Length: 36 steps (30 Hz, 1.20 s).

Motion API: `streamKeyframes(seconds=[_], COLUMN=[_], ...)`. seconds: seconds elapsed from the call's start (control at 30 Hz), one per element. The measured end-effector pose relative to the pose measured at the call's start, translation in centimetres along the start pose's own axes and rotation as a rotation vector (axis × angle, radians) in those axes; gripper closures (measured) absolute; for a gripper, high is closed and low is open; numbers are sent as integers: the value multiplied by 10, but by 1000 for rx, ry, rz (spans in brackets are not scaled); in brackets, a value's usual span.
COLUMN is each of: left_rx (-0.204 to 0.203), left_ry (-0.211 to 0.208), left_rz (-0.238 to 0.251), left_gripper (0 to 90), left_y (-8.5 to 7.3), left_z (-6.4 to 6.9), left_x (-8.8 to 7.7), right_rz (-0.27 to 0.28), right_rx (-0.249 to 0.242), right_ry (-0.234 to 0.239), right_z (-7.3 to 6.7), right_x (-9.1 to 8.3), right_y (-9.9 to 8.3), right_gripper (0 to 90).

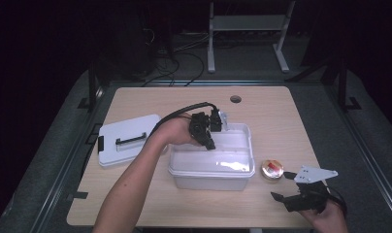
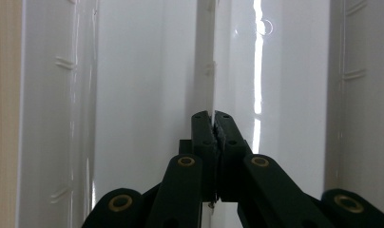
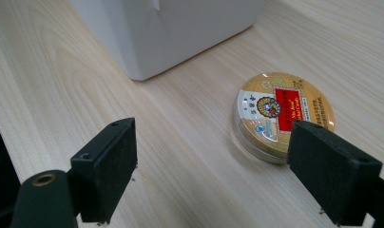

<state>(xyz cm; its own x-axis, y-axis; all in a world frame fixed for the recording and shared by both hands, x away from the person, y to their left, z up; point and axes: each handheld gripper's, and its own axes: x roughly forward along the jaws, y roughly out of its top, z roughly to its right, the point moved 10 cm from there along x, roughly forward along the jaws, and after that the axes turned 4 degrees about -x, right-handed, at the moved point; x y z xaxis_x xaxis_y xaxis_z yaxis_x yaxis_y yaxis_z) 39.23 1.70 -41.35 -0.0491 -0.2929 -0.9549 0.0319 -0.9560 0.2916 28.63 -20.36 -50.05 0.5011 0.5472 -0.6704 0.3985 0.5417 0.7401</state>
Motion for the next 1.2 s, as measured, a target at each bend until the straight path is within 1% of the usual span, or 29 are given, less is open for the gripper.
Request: streamKeyframes(seconds=[0.2, 0.5, 0.7, 0.97, 1.1, 1.2], left_rx=[-3, -31, -32, -30, -18, -17], left_ry=[-5, -17, -16, -10, -3, -5], left_rz=[-3, -7, -2, 30, 40, 54], left_gripper=[891, 892, 892, 892, 892, 891], left_y=[0, 2, 4, 8, 10, 11], left_z=[0, 2, 3, 5, 8, 12], left_x=[0, -2, -6, -20, -30, -37], right_rz=[-1, -2, 0, -2, -4, -3], right_rx=[0, 2, 3, 0, 3, 2], right_ry=[-2, -2, -1, -3, -3, -5], right_z=[1, 0, 0, 1, 0, 1], right_x=[0, 0, 0, 0, 1, 0], right_y=[0, 0, 0, -1, 0, -1], right_gripper=[167, 168, 168, 167, 167, 167])
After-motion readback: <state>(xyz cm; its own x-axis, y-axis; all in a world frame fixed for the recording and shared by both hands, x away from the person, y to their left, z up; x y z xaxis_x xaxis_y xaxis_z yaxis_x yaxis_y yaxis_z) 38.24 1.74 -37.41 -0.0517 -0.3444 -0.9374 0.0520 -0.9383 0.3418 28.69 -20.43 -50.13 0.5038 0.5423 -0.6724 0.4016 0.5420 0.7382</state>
